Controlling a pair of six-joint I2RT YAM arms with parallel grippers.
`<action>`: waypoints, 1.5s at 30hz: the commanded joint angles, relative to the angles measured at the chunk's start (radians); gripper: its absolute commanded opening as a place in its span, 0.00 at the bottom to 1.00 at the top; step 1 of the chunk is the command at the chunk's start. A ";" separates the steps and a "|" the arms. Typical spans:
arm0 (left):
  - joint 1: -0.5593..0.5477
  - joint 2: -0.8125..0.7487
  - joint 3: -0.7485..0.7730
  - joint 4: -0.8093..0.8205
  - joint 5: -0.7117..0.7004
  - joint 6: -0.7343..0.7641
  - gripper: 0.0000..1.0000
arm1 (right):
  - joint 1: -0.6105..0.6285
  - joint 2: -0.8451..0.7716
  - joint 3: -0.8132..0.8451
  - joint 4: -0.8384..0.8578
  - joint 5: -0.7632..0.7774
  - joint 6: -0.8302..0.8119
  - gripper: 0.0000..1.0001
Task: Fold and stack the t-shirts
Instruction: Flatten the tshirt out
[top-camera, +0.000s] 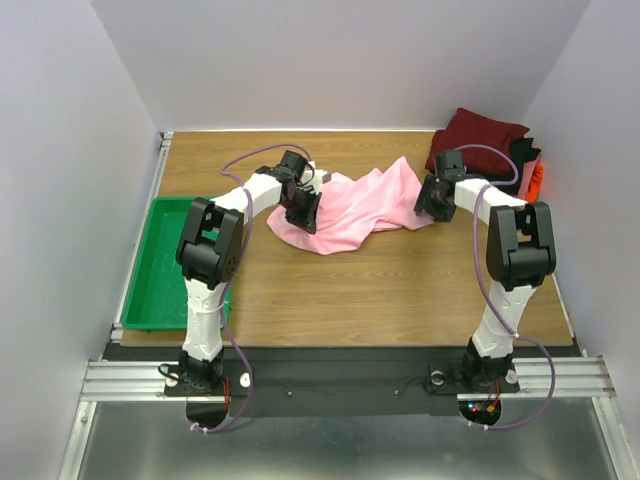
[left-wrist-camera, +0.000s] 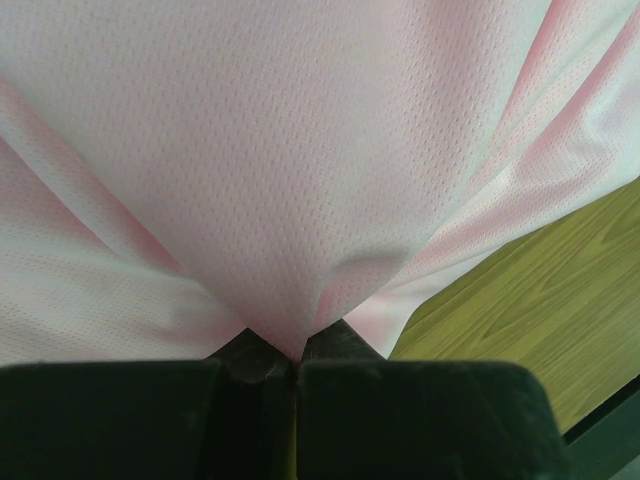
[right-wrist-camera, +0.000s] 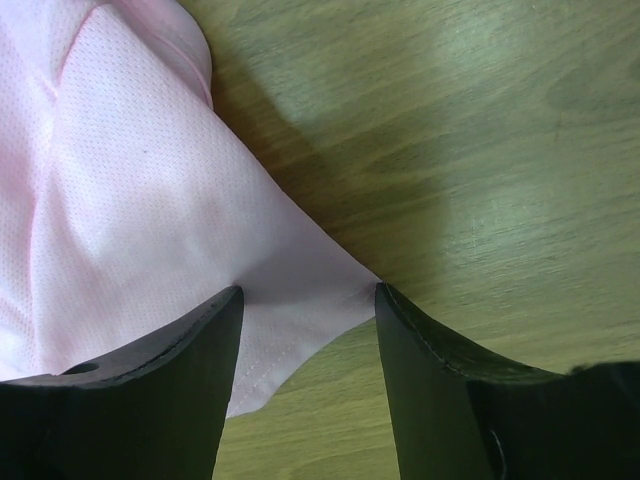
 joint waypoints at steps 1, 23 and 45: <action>0.005 -0.020 0.029 -0.016 -0.003 0.009 0.00 | 0.004 0.020 -0.002 0.034 0.016 0.001 0.61; 0.005 -0.049 -0.001 -0.021 -0.014 0.008 0.00 | -0.005 0.001 0.098 0.034 0.002 -0.130 0.77; 0.003 -0.060 -0.011 -0.047 -0.060 -0.003 0.00 | -0.033 -0.009 -0.040 0.029 -0.258 -0.109 0.71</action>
